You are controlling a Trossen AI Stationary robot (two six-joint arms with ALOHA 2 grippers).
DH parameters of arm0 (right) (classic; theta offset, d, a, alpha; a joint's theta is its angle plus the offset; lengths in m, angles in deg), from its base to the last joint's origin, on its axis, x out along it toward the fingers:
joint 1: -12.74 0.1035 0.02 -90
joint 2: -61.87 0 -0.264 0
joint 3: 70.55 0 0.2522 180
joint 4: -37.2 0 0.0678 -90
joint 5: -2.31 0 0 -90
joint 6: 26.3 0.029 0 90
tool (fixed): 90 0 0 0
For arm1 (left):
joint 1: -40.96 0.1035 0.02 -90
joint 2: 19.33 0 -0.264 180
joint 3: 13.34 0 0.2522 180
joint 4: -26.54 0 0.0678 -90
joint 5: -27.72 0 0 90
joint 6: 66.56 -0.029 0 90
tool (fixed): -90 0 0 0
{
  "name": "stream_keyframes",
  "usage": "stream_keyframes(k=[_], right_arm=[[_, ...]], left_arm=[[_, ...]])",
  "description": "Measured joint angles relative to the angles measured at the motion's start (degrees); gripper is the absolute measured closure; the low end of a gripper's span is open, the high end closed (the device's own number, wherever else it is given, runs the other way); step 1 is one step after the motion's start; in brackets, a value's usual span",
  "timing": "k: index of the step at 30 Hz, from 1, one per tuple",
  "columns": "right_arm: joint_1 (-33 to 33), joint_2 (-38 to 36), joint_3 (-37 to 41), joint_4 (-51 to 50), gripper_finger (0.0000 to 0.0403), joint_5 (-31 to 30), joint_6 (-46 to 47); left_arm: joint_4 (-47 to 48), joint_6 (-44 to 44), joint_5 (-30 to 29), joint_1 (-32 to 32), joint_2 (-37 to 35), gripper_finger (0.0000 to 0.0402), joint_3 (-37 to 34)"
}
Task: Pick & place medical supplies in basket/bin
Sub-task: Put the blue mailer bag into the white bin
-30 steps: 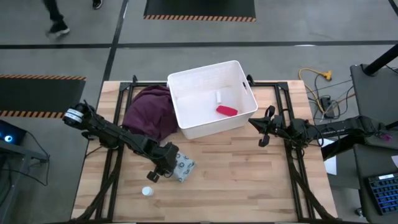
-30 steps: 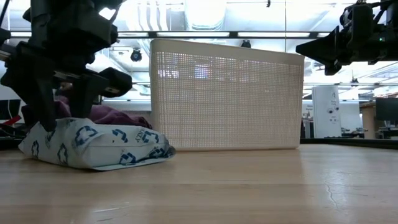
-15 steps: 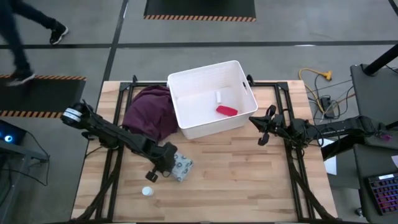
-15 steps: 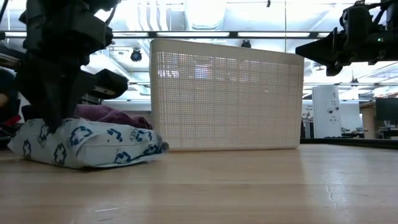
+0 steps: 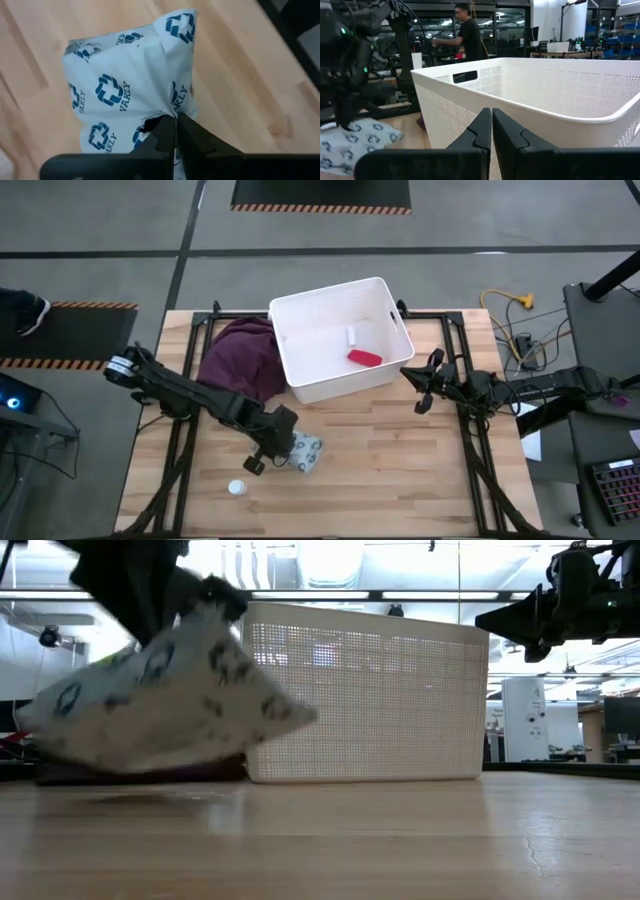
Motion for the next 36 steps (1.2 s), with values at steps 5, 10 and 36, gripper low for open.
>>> stream_keyframes(k=[5, 10, 36], right_arm=[[0.0, 0.0, 0.0, 0.0, 0.0394, 0.0, 0.0], [0.0, 0.0, 0.0, 0.0, 0.0394, 0.0, 0.0], [0.0, 0.1, 0.0, -0.1, 0.0394, 0.1, -0.2]], left_arm=[[5.1, -0.7, 0.0, 0.2, 0.0, 0.0401, 8.1], [8.4, -3.7, -0.1, 0.7, 0.0, 0.0401, 17.3], [10.1, -11.7, -15.3, 21.1, 0.3, 0.0401, 38.9]])
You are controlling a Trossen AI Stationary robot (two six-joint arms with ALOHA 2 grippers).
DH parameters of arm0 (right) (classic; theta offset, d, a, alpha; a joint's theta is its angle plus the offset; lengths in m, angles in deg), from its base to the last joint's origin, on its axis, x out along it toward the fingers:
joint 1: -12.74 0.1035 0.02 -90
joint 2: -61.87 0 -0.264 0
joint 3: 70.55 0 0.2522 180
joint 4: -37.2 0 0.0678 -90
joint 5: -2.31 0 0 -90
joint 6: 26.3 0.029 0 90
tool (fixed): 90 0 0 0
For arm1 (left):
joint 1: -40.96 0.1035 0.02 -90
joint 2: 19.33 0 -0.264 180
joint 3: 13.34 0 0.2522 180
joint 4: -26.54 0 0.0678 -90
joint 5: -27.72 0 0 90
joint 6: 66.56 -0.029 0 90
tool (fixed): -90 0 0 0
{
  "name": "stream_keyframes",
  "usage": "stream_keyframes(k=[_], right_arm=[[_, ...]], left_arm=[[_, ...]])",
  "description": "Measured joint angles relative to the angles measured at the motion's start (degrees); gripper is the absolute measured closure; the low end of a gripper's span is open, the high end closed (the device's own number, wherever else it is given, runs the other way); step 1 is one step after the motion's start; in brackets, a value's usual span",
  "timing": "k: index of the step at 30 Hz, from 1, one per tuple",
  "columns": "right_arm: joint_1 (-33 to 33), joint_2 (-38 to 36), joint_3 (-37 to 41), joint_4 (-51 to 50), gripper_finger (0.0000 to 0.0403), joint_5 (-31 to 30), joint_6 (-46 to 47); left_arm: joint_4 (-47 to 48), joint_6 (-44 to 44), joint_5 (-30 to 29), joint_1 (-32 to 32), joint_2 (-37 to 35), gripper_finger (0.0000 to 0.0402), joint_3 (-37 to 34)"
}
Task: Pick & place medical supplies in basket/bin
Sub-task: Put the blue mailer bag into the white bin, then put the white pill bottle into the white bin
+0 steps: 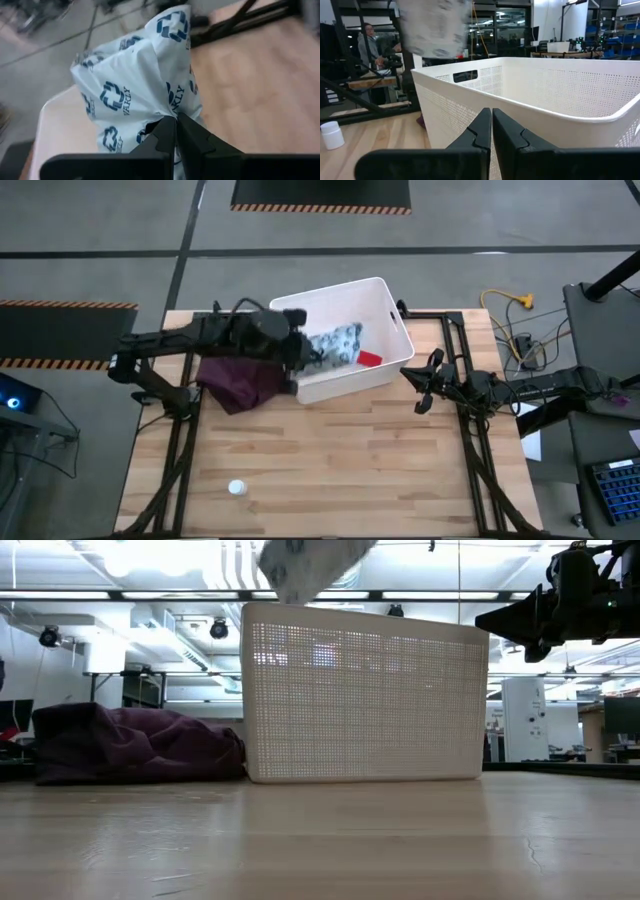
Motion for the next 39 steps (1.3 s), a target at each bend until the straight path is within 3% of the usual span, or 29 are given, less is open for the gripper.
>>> stream_keyframes(k=[6, 13, 19, 27, 32, 39], right_arm=[[0.0, 0.0, 0.0, 0.0, 0.0394, 0.0, 0.0], [0.0, 0.0, 0.0, 0.0, 0.0394, 0.0, 0.0], [0.0, 0.0, 0.0, 0.0, 0.0394, 0.0, 0.0], [0.0, 0.0, 0.0, 0.0, 0.0394, 0.0, 0.0], [0.0, 0.0, 0.0, 0.0, 0.0394, 0.0, 0.2], [0.0, 0.0, 0.0, 0.0, 0.0394, 0.0, 0.2]], left_arm=[[-10.1, -2.3, -0.1, 8.9, 0.2, 0.0401, -8.6], [-21.6, -2.4, 0.0, 16.3, 0.3, 0.0401, -23.4], [-26.2, -3.6, 0.1, 18.9, 0.3, 0.0401, -33.9], [-32.7, -3.7, 0.2, 19.1, 0.3, 0.0396, -38.5], [-32.5, -7.8, 0.2, 19.1, 0.3, 0.0353, -37.8], [-32.0, -8.1, 0.3, 19.0, 0.1, 0.025, -34.6]])
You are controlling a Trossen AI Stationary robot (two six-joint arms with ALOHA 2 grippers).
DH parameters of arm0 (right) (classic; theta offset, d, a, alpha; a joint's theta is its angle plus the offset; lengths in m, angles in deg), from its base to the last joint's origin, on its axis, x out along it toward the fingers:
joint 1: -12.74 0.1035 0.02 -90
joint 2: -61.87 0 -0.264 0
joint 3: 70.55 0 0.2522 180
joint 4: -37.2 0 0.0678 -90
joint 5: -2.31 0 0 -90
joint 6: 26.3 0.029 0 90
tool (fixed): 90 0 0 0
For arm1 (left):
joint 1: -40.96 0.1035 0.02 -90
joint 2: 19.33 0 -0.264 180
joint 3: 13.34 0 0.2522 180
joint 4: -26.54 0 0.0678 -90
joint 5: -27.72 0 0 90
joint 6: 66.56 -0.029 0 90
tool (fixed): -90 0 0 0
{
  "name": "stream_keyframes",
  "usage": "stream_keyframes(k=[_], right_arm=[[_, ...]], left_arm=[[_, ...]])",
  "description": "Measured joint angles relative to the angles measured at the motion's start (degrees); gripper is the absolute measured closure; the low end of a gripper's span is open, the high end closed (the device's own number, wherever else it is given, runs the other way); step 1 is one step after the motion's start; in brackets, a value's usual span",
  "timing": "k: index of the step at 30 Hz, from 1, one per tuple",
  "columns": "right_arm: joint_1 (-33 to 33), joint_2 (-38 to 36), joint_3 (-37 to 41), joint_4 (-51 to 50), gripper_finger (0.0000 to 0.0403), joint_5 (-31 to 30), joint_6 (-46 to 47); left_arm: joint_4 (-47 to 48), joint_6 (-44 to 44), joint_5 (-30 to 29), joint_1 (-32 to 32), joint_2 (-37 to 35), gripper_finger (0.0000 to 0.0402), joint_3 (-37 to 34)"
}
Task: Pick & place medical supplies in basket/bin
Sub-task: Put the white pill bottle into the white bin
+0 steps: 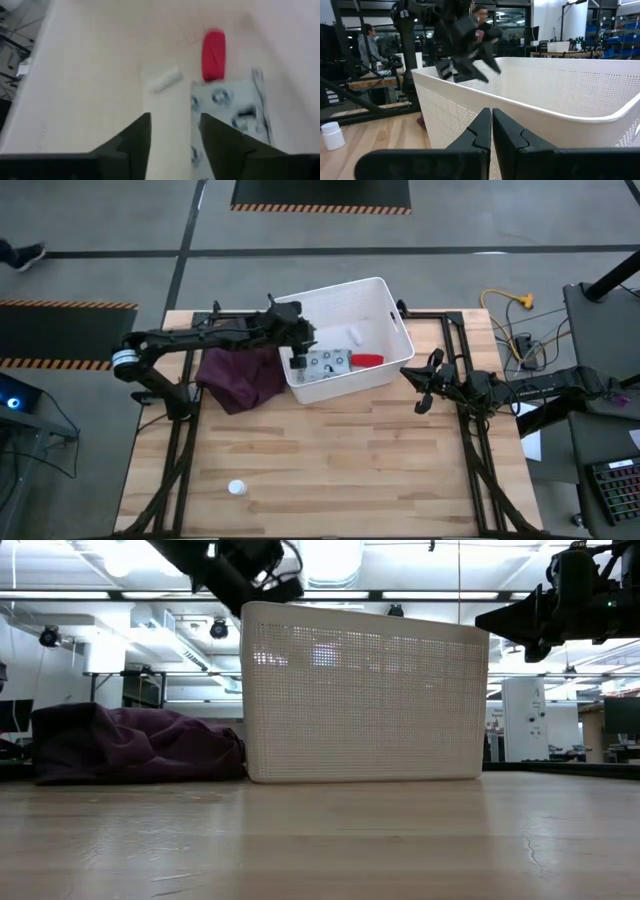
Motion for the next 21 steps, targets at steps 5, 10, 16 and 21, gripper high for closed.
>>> stream_keyframes(k=[5, 10, 16, 21], right_arm=[[0.0, 0.0, 0.0, 0.0, 0.0394, 0.0, 0.0], [0.0, 0.0, 0.0, 0.0, 0.0394, 0.0, 0.0], [0.0, 0.0, 0.0, -0.1, 0.0394, 0.0, 0.0], [0.0, 0.0, 0.0, -0.2, 0.0394, 0.0, 0.0]], left_arm=[[6.2, 5.7, 7.0, -2.1, -2.2, 0.0229, 8.7], [22.7, 7.0, 20.7, -6.7, -3.1, 0.0234, 20.6], [40.0, 7.2, 20.7, -15.2, -3.0, 0.0235, 27.9], [48.2, 13.4, 20.8, -21.6, -3.0, 0.0233, 26.9]])
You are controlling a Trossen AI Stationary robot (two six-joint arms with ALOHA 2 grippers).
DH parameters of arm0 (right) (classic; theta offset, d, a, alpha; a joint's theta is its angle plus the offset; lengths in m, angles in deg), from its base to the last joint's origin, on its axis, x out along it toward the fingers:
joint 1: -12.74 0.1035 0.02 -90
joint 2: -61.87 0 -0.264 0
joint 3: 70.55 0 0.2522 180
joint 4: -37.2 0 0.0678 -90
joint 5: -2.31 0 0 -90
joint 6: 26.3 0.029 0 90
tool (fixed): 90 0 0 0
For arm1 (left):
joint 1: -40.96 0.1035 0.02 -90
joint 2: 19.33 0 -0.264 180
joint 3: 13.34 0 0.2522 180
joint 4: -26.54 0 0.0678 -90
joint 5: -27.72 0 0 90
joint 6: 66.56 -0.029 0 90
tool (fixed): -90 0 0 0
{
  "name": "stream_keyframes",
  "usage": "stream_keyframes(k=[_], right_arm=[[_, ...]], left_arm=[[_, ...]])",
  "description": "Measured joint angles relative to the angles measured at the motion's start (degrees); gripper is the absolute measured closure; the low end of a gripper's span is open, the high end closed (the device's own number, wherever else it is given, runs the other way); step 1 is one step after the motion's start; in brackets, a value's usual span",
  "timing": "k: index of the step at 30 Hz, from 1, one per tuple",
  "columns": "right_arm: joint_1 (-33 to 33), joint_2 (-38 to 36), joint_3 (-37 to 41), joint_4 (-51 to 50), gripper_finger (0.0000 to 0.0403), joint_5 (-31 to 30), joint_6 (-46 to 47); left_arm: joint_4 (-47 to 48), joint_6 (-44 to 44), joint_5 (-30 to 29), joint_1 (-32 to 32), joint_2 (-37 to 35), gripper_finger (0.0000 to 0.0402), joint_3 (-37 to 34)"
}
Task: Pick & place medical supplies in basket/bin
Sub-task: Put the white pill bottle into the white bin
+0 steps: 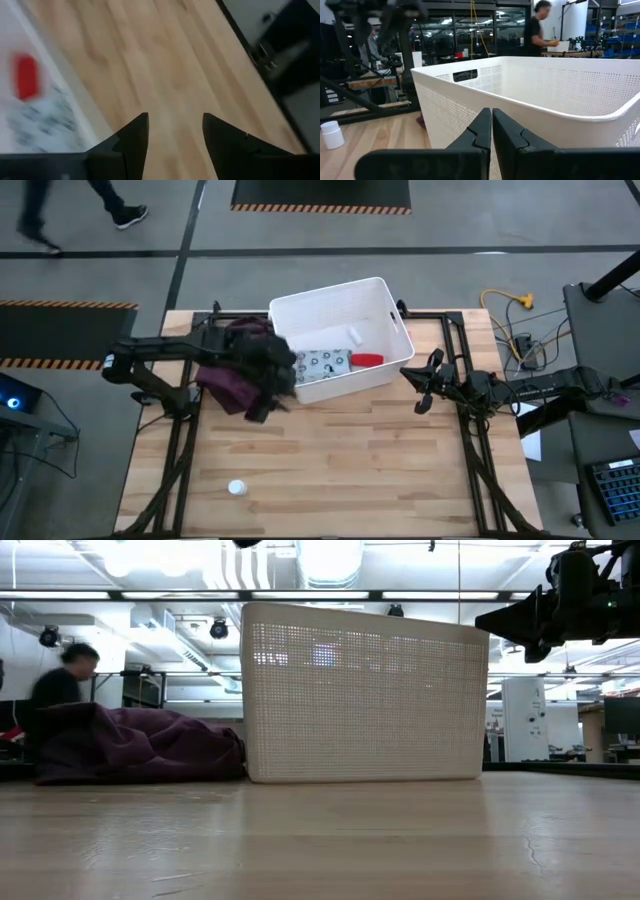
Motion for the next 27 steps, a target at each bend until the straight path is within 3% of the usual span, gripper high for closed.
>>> stream_keyframes(k=[12, 20, 27], right_arm=[[0.0, 0.0, 0.0, -6.4, 0.0394, 0.0, 3.7], [0.0, 0.0, 0.0, -7.5, 0.0394, 0.0, 3.9], [0.0, 0.0, 0.0, -7.5, 0.0394, 0.0, 2.8]], left_arm=[[3.8, 12.8, 3.1, -13.4, -0.2, 0.013, -8.5], [3.0, 25.3, 3.2, -25.8, -0.2, 0.0123, -15.8], [-7.6, 36.0, 3.0, -33.5, -0.2, 0.0123, -25.2]])
